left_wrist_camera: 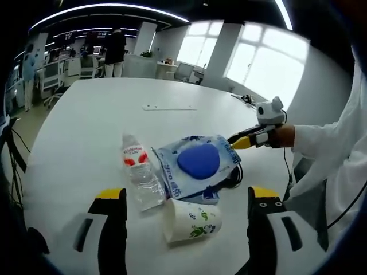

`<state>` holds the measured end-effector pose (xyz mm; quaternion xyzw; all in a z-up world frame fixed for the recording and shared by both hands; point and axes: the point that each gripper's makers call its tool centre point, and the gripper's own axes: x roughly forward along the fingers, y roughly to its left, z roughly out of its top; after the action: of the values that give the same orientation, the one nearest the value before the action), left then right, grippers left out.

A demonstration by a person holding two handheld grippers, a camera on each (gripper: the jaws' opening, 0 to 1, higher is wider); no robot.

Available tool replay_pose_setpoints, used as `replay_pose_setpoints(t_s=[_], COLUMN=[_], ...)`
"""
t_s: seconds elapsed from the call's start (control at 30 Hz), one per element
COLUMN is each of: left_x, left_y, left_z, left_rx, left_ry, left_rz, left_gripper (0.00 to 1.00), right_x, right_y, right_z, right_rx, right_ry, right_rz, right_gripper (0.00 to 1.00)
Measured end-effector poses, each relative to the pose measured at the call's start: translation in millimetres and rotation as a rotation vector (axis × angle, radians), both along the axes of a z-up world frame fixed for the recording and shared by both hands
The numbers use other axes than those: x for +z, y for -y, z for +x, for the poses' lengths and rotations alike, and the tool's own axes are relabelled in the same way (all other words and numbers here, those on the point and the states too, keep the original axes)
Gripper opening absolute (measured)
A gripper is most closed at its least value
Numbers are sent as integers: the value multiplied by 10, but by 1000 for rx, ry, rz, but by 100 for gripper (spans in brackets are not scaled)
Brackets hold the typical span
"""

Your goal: Arrange the tabletop items into an orderly group along one side of the table until the central work area is clear of visible clutter.

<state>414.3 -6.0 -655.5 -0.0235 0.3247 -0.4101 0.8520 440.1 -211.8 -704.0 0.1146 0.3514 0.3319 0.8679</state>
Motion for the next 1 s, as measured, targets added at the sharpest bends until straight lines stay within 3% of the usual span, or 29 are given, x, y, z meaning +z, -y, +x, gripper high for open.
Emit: replay_pose_setpoints(t_s=[0.6, 1.0], left_x=[-44, -25], left_y=[53, 77], left_z=[68, 153], left_rx=[-6, 0], left_ry=[-5, 9], left_rz=[-2, -7], left_gripper=[87, 80], right_x=[-96, -114], right_y=[15, 19], right_z=[42, 69], right_rx=[-97, -157], right_ry=[-48, -56], right_rz=[71, 115], right_gripper=[7, 1])
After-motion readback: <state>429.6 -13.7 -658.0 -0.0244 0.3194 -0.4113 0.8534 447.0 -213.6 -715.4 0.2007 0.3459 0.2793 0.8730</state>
